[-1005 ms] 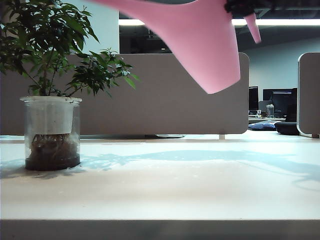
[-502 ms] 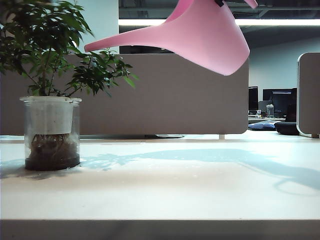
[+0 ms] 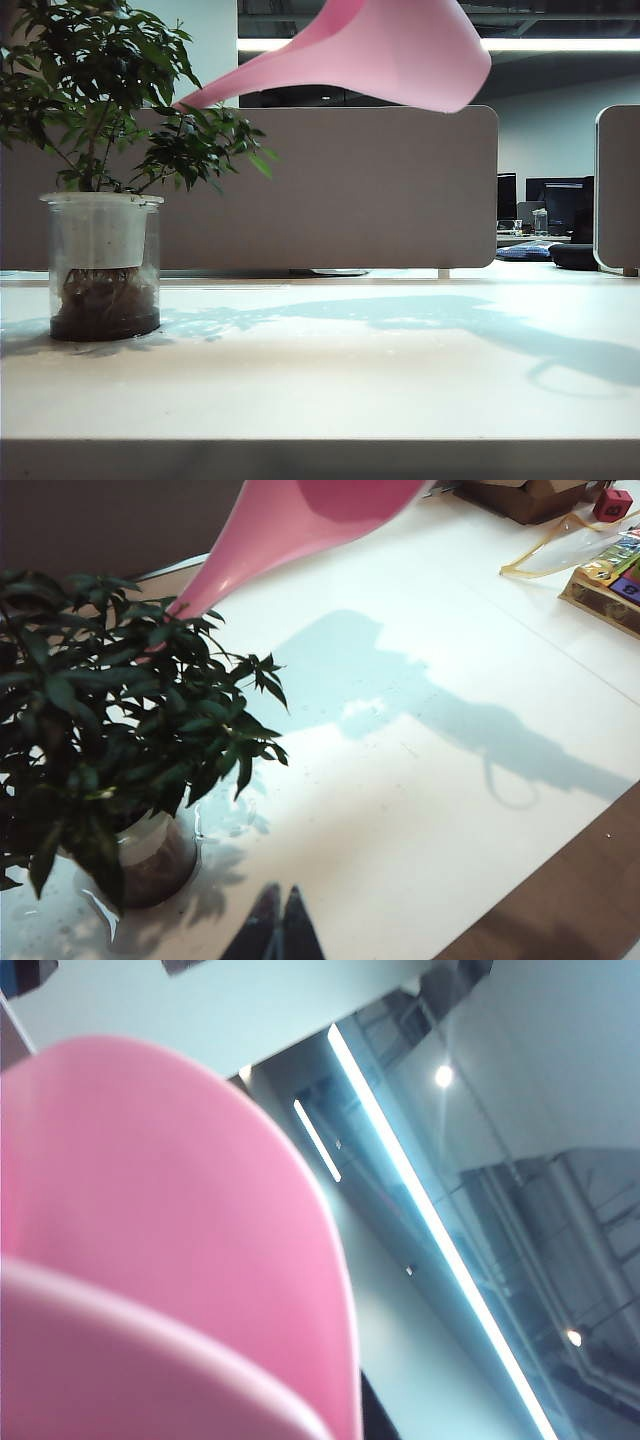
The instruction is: Pick up the watering can from the table, water the potted plant, and put the can back.
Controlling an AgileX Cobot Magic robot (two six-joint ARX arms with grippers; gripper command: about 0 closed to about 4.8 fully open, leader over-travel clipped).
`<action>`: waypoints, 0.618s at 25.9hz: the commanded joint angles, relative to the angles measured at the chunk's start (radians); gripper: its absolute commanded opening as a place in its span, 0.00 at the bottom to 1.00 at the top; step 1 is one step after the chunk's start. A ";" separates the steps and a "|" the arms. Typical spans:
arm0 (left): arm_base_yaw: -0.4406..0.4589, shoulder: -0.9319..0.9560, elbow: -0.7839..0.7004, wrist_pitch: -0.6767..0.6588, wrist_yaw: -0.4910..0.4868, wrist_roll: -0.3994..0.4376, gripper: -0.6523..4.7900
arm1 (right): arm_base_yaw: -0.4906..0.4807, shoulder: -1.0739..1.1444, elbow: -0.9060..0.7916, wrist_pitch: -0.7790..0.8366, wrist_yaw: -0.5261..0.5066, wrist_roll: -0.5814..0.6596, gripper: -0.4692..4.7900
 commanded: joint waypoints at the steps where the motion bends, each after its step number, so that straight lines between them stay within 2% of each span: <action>1: 0.001 -0.001 0.003 -0.002 0.007 0.001 0.11 | 0.009 -0.011 0.027 0.058 -0.030 -0.015 0.25; 16: 0.001 -0.001 0.003 -0.002 0.007 0.001 0.11 | 0.036 -0.011 0.042 0.003 -0.039 -0.037 0.25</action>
